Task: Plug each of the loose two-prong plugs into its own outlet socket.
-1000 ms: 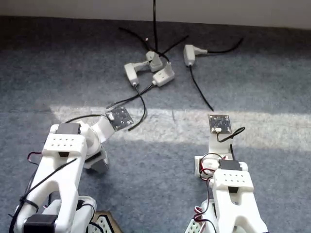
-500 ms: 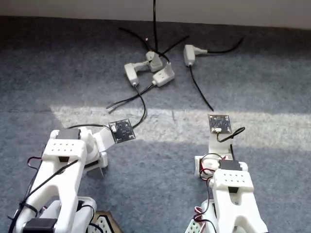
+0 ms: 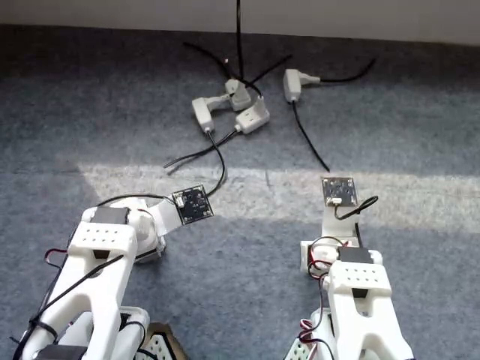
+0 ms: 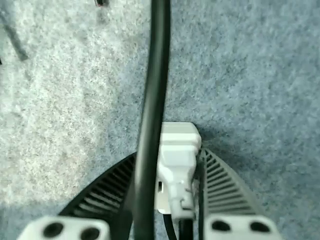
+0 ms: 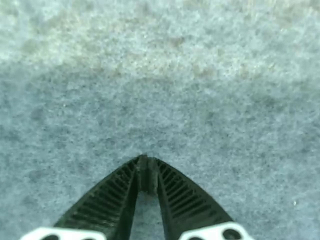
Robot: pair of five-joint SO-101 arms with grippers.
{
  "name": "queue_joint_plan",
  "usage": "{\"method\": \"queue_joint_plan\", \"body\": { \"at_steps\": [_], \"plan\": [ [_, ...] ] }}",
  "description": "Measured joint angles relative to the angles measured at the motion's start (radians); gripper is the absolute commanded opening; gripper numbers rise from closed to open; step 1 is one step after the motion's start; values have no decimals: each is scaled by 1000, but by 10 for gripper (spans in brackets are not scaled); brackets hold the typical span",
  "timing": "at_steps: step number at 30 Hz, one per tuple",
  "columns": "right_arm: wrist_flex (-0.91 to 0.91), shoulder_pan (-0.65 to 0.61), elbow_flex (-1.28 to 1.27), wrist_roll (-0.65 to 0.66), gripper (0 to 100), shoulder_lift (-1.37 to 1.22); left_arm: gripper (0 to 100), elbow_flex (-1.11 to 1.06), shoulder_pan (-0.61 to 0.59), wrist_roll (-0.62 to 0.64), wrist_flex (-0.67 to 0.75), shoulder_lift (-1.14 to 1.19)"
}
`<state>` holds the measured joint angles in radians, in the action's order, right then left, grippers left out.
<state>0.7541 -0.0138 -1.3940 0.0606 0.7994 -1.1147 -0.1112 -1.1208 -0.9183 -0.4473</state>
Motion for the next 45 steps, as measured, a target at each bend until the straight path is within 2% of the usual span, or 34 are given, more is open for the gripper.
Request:
{"method": "queue_joint_plan", "body": {
  "at_steps": [2,8,11,18,22,26,30,33,36,45],
  "plan": [
    [-2,0,0,0,9,0,56,-2,0,68,92,0],
    [-3,0,0,0,9,0,56,74,6,385,448,20],
    [-3,0,0,0,9,0,56,130,31,477,548,18],
    [-3,0,0,0,9,0,56,238,55,506,571,-48],
    [-3,0,0,0,9,0,56,275,138,506,601,-89],
    [-3,0,0,0,9,0,56,284,261,506,741,-34],
    [-3,0,0,0,9,0,58,374,331,508,898,163],
    [-3,0,0,0,9,0,59,532,336,578,910,364],
    [-3,0,0,0,9,0,59,744,319,663,855,568],
    [-3,0,0,0,9,0,60,1355,324,689,592,1125]
  ]
}}
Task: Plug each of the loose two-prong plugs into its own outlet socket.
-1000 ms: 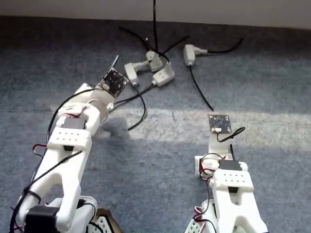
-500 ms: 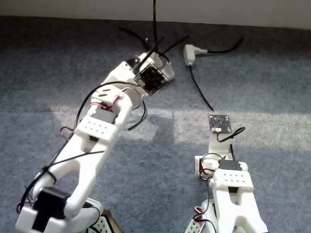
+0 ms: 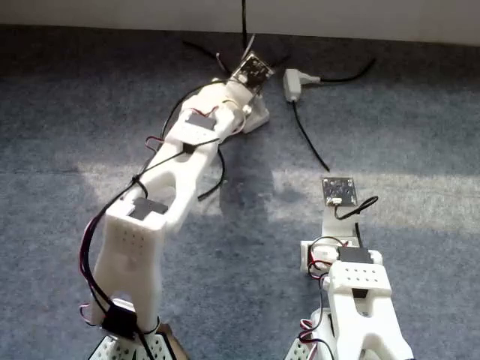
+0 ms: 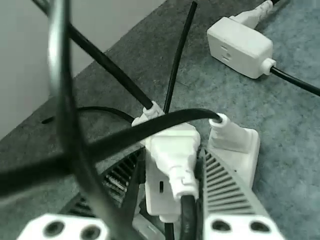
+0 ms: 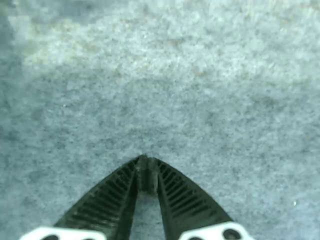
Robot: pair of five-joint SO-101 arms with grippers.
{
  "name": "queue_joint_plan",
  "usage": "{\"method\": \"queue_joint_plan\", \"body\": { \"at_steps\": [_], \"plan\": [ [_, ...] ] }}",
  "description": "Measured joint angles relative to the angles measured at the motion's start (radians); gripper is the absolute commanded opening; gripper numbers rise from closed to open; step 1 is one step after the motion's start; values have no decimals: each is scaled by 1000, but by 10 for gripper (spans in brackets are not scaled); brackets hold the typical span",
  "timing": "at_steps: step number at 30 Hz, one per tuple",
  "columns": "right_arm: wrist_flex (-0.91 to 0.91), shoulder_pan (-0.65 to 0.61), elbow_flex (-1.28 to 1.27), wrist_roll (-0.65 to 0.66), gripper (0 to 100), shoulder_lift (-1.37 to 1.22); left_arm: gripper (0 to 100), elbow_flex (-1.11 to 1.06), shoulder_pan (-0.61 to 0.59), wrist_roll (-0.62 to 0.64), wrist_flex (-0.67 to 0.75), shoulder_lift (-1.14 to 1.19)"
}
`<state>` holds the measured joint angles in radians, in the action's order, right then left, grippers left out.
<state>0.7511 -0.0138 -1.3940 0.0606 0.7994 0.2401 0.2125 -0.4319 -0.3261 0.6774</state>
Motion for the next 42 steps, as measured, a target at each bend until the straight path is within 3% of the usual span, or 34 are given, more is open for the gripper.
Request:
{"method": "queue_joint_plan", "body": {
  "at_steps": [4,10,17,25,33,38,42],
  "plan": [
    [0,0,0,0,9,0,70,184,0,-2,-127,118],
    [0,0,0,0,9,0,244,371,-6,12,-376,183],
    [0,0,0,0,9,0,377,543,-38,130,-539,190],
    [0,0,0,0,9,0,391,836,-71,137,-753,190],
    [0,0,6,0,9,0,390,1336,-132,137,-1169,187],
    [64,0,89,-5,9,0,390,1369,-155,137,-1398,60],
    [129,0,189,-12,9,-2,390,1379,-215,215,-1441,-61]
  ]
}}
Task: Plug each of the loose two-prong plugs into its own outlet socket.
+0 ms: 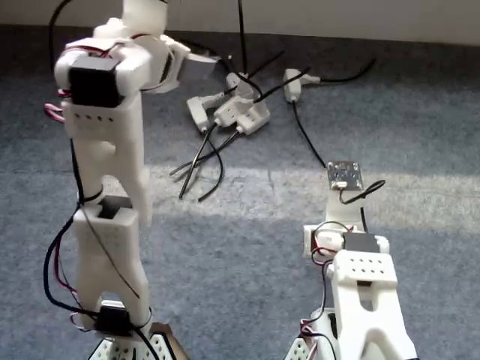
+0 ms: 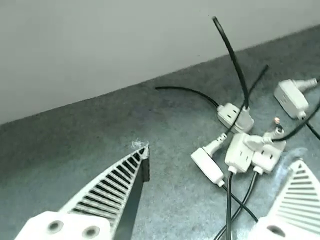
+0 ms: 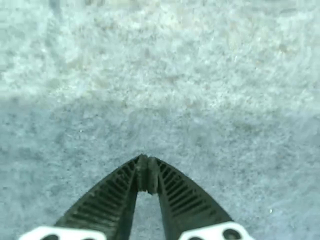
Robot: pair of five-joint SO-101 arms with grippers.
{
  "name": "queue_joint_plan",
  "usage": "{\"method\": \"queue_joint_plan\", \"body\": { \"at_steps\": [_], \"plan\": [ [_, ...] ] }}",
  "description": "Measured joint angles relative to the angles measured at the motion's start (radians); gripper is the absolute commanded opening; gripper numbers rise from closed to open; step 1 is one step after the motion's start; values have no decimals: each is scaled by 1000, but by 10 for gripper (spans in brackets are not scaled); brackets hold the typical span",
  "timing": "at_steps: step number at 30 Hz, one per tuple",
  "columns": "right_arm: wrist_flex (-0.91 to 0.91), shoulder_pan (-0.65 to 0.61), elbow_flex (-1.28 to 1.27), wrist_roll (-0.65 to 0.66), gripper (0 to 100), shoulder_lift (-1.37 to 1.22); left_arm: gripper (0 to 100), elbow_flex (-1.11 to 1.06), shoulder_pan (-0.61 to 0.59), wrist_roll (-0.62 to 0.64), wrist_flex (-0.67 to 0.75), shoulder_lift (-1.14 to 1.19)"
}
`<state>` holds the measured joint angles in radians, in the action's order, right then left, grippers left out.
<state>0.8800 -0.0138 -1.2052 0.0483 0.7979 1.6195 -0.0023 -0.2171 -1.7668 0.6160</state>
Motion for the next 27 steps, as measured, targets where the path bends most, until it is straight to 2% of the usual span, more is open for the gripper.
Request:
{"method": "queue_joint_plan", "body": {
  "at_steps": [5,9,16,19,23,27],
  "plan": [
    [121,0,167,-66,9,0,390,-80,-71,66,-8,-167],
    [229,-38,301,-75,9,0,390,-298,-72,68,-8,-371],
    [324,-104,408,-81,9,0,389,-879,-68,71,-8,-842],
    [327,-123,408,-124,9,0,389,-1155,-61,71,-2,-1046],
    [327,-123,408,-183,9,0,389,-1530,-61,71,117,-1306],
    [327,-123,399,-193,9,0,389,-1930,-61,71,305,-1562]
  ]
}}
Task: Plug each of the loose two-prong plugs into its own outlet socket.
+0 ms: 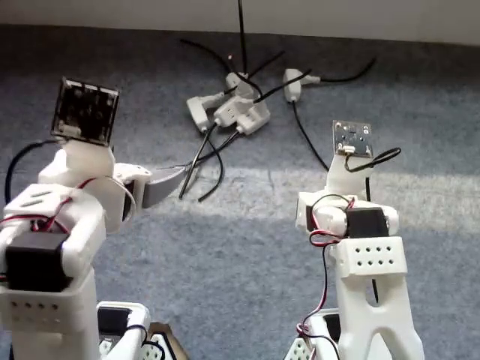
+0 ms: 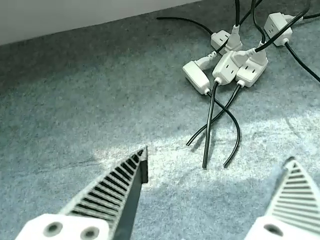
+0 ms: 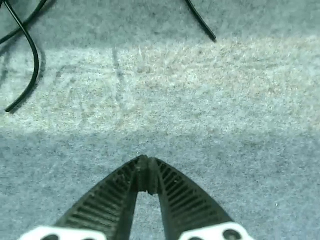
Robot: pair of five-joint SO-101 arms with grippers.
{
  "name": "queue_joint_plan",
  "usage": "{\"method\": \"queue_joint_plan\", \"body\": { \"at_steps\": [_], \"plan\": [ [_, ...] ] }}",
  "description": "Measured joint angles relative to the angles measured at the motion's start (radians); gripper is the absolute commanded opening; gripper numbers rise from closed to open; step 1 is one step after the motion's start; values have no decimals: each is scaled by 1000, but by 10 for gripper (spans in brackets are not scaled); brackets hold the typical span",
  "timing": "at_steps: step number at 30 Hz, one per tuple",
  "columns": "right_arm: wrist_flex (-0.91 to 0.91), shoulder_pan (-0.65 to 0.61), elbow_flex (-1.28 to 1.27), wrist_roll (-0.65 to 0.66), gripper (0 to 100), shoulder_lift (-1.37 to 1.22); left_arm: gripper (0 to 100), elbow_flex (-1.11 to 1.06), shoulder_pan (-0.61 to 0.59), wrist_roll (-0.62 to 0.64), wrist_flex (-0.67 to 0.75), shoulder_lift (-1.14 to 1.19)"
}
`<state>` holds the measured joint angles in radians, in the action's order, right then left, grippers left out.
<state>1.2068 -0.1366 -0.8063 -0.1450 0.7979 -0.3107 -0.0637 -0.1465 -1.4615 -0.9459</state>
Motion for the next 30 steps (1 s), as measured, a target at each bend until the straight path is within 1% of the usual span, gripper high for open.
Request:
{"method": "queue_joint_plan", "body": {
  "at_steps": [4,8,14,18,22,26,28,30],
  "plan": [
    [-60,0,-91,-5,9,0,389,-399,0,0,239,-236],
    [-206,-2,-232,-6,9,0,389,-730,2,0,445,-373],
    [-473,-2,-477,-6,9,0,389,-1019,2,0,652,-391],
    [-528,-2,-572,-6,9,0,389,-1192,2,0,781,-404],
    [-516,-2,-578,-6,9,0,389,-1321,2,-71,833,-425],
    [-374,-2,-552,-6,9,0,389,-1367,3,-124,836,-476],
    [-270,-2,-511,-6,9,2,389,-1373,0,-130,802,-508],
    [-183,-2,-471,-6,9,2,389,-1373,2,-130,733,-548]
  ]
}}
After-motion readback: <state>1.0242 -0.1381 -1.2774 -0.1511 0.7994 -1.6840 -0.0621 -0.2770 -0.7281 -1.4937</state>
